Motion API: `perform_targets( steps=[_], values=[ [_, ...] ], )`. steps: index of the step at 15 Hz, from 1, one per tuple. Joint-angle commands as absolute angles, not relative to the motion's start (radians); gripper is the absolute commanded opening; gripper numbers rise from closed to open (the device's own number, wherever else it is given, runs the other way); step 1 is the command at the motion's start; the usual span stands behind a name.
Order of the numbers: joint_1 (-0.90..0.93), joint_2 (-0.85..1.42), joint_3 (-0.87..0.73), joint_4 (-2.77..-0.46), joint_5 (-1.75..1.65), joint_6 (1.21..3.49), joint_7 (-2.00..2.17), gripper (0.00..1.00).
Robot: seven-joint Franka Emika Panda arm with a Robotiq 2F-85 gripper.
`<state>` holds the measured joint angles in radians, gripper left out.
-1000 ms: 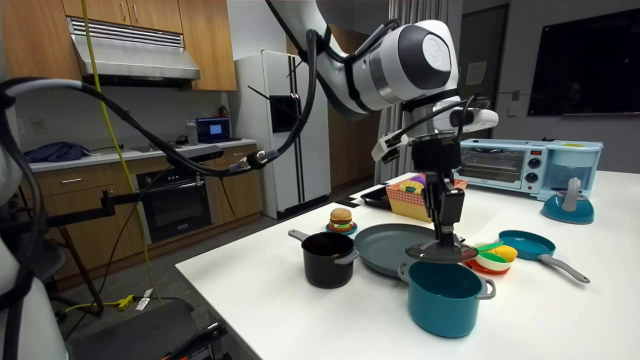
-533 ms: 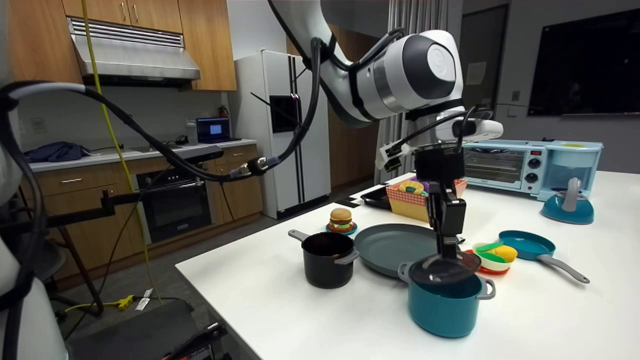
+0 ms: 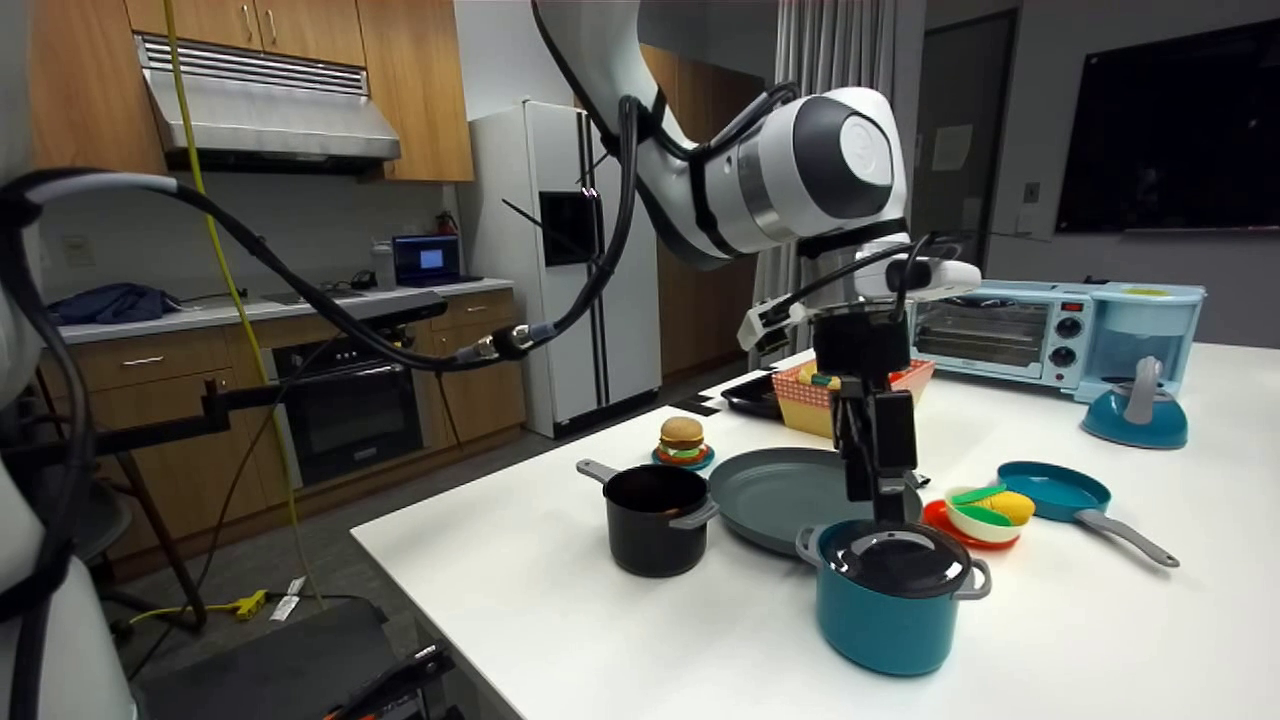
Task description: Transfer the lid from the black pot to the blue pot
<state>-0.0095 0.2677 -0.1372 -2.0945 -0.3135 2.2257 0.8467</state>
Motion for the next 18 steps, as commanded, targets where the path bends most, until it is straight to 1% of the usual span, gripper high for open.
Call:
perform_targets(
  steps=[1,7,10,15,18],
  values=[
    [0.007,0.268,-0.136,-2.074,-0.317,2.201,0.831,1.00],
    [0.021,0.192,-0.081,-2.094,-0.260,2.130,0.668,1.00],
    [0.025,0.123,-0.039,-2.091,-0.189,2.065,0.526,1.00],
    [0.017,0.022,-0.016,-2.100,-0.133,1.980,0.343,1.00],
    [0.017,-0.074,-0.009,-2.156,-0.110,1.944,0.263,1.00]
  ],
)
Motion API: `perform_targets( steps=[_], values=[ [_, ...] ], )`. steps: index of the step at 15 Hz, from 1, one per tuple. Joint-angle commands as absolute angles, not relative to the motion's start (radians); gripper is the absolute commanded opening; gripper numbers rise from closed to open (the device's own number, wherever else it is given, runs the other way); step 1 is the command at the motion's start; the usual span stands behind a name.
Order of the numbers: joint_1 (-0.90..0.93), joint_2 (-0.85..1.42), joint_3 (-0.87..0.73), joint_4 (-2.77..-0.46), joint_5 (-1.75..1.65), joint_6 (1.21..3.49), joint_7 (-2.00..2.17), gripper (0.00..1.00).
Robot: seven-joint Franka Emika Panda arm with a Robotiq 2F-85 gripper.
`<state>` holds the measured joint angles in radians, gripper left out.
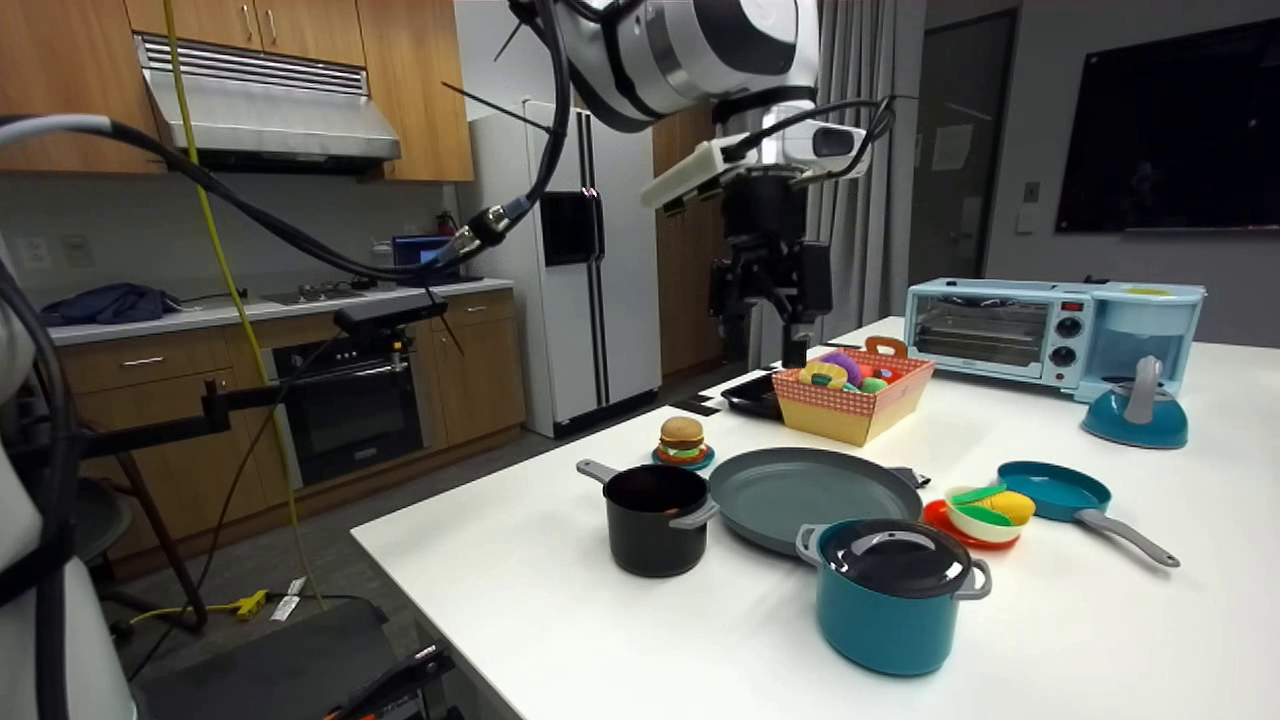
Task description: Transfer the lid from the black pot to the blue pot
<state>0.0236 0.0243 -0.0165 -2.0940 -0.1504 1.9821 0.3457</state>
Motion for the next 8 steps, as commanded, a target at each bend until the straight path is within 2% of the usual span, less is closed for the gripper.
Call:
perform_targets(
  steps=[1,8],
  values=[
    [0.017,-0.098,-0.007,-2.174,-0.102,1.932,0.242,1.00],
    [0.015,-0.249,-0.005,-2.324,-0.030,1.866,0.151,1.00]
  ],
)
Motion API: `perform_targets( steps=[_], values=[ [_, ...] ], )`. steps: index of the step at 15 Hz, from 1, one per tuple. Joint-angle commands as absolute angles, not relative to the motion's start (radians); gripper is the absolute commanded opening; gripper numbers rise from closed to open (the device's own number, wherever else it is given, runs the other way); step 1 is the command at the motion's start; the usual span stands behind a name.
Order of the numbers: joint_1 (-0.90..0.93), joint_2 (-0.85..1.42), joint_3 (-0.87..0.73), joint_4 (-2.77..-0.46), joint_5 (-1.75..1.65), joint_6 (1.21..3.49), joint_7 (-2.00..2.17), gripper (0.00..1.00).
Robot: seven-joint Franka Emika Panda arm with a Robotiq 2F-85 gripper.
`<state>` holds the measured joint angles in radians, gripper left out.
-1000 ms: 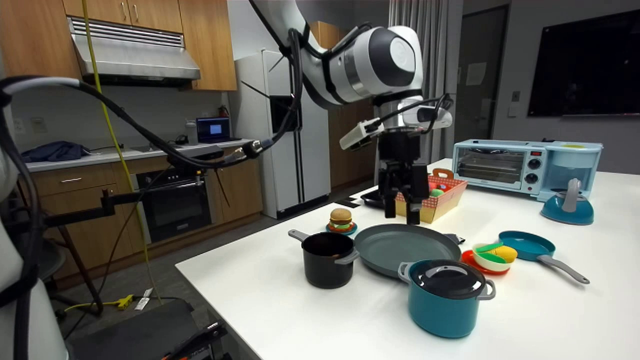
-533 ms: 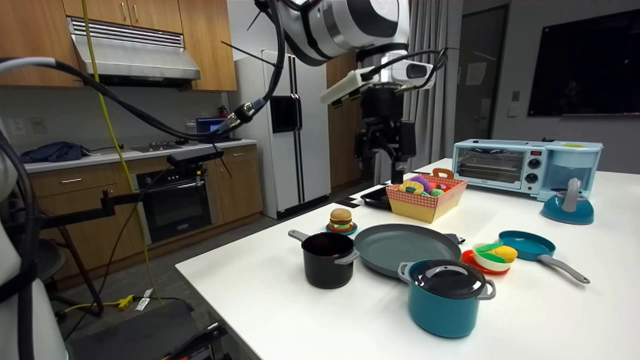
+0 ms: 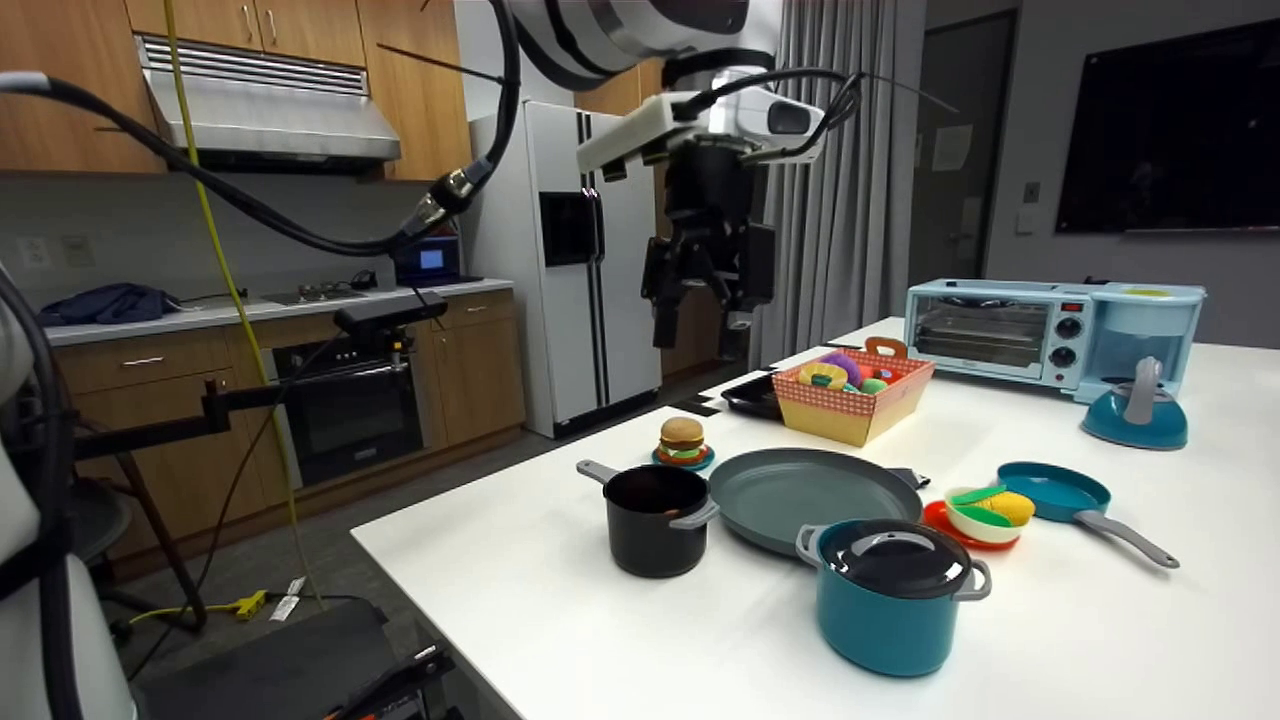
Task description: Transfer the lid from the black pot to the blue pot
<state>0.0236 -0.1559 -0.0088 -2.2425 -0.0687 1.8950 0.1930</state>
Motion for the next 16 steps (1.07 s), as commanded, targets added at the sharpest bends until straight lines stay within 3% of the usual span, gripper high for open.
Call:
perform_targets(
  steps=[1,10,16],
  values=[
    [0.015,-0.268,-0.005,-2.344,-0.030,1.858,0.149,1.00],
    [0.033,-0.398,0.045,-2.403,0.027,1.712,0.205,1.00],
    [0.020,-0.367,0.055,-2.388,0.004,1.730,0.188,1.00]
  ],
)
